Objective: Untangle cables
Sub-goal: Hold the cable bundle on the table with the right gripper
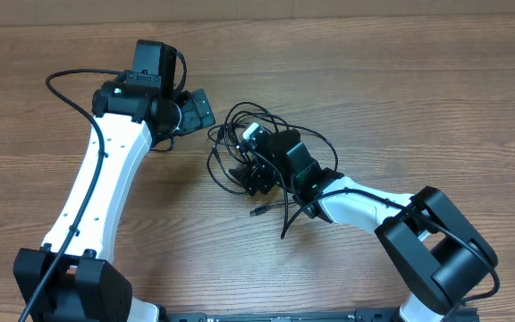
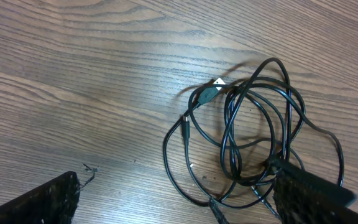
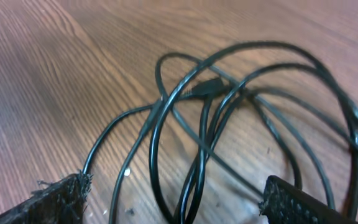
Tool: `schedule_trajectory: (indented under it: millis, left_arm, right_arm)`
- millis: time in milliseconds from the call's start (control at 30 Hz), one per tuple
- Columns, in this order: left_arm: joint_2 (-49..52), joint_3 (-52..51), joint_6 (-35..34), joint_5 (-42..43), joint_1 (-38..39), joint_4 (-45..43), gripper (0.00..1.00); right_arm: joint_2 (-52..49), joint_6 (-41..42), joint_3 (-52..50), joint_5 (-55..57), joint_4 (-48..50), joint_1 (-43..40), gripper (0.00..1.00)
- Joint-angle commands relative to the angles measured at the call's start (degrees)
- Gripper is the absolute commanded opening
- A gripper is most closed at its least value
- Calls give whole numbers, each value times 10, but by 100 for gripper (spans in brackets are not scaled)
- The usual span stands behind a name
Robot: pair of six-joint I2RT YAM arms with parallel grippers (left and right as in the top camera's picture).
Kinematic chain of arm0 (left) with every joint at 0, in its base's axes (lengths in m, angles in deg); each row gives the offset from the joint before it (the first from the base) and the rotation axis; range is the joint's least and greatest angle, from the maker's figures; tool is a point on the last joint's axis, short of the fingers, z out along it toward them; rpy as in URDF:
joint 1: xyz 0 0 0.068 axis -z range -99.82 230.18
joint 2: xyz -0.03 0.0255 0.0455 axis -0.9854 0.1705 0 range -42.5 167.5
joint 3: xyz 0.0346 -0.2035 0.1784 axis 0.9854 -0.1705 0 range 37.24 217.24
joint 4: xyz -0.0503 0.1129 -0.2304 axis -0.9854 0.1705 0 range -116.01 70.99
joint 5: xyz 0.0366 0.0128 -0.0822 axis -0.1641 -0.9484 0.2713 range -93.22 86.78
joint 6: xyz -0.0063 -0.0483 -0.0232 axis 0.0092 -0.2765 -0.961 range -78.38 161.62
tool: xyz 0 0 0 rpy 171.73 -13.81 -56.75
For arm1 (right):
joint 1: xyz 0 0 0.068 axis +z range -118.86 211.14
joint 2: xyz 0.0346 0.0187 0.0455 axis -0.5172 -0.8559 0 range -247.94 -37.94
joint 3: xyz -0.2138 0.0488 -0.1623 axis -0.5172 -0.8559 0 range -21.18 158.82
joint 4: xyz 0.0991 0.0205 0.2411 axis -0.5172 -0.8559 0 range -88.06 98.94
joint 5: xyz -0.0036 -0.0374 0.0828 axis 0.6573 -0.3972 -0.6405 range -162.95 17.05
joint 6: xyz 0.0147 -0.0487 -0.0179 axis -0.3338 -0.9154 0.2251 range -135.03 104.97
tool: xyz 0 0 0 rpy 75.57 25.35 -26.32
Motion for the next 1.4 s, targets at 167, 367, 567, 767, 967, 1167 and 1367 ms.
schedule_trajectory:
  millis: [167,367,567,767,967,1167,1367]
  left_arm:
    - [3,2,-12,-6,-2,1,100]
    - [3,2,-12,-6,-2,1,99]
    - [3,2,-12,-6,-2,0,100]
    - [3,2,-12,-6,-2,1,99]
    - [3,2,-12,-6,-2,1,100]
    - [3,2,-12,-6,-2,1,100]
    - [3,2,-12,-6,-2,1,100]
  right_arm:
    - [-64,-34,9,0,83,3,88]
    - [-84,-43,9,-1,118,3,85]
    - [-103,-48,9,0,138,3,70]
    - [-103,-47,9,0,142,3,59]
    - [-103,-48,9,2,149,0,40]
    - [-103,-47,9,2,157,0,4]
    - [-97,-42,9,2,165,0,4]
